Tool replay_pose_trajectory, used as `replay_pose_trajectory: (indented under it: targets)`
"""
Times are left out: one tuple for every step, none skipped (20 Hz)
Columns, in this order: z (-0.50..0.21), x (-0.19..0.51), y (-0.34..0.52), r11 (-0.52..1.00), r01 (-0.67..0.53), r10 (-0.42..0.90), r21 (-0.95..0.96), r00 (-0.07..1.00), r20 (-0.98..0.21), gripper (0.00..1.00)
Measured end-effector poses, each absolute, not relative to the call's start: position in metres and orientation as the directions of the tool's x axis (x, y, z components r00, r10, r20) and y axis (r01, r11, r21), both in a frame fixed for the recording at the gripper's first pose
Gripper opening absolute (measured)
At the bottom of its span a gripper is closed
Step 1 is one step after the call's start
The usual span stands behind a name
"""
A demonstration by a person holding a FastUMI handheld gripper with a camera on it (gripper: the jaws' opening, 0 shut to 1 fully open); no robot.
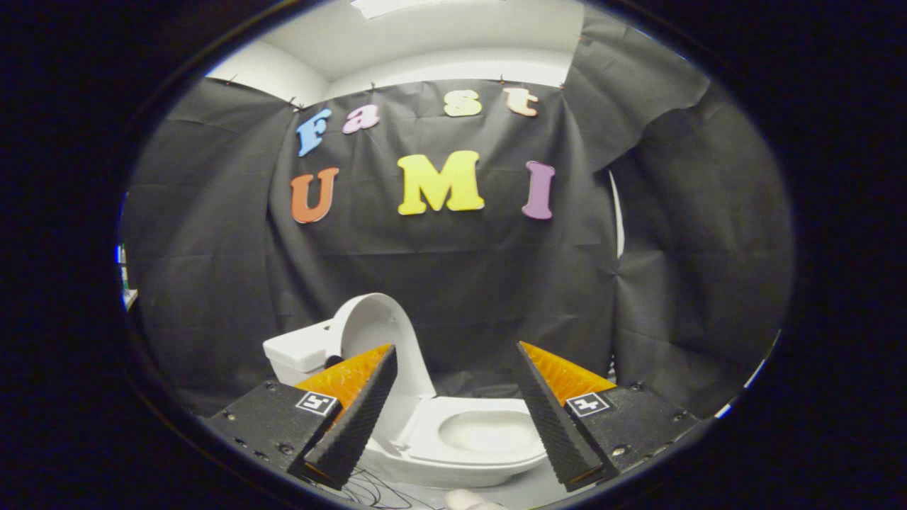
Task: Open the toilet lid.
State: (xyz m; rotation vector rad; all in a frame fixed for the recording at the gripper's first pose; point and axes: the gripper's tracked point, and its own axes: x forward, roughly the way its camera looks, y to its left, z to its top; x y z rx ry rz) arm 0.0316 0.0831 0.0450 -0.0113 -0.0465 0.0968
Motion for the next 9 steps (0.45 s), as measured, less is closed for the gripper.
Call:
replay_pose_trajectory:
  targets:
    - [0.040,0.029,0.067,0.997,-0.074,0.074,0.000,0.996,0.044,1.00]
    - [0.034,0.025,0.054,0.998,-0.059,0.058,0.011,0.997,0.045,1.00]
    - [0.027,0.022,0.041,0.999,-0.043,0.042,0.015,0.998,0.039,1.00]
    - [0.019,0.021,0.028,1.000,-0.024,0.023,0.018,0.999,0.035,1.00]
    - [0.012,0.018,0.015,1.000,-0.006,0.006,0.020,0.999,0.032,1.00]
    - [0.005,0.015,0.005,1.000,0.007,-0.007,0.021,1.000,0.027,1.00]
    - [-0.003,0.012,-0.005,1.000,0.020,-0.020,0.019,1.000,0.024,1.00]
    - [-0.010,0.010,-0.014,0.999,0.036,-0.036,0.020,0.999,0.020,1.00]
    - [-0.015,0.008,-0.022,0.999,0.045,-0.045,0.023,0.999,0.020,1.00]
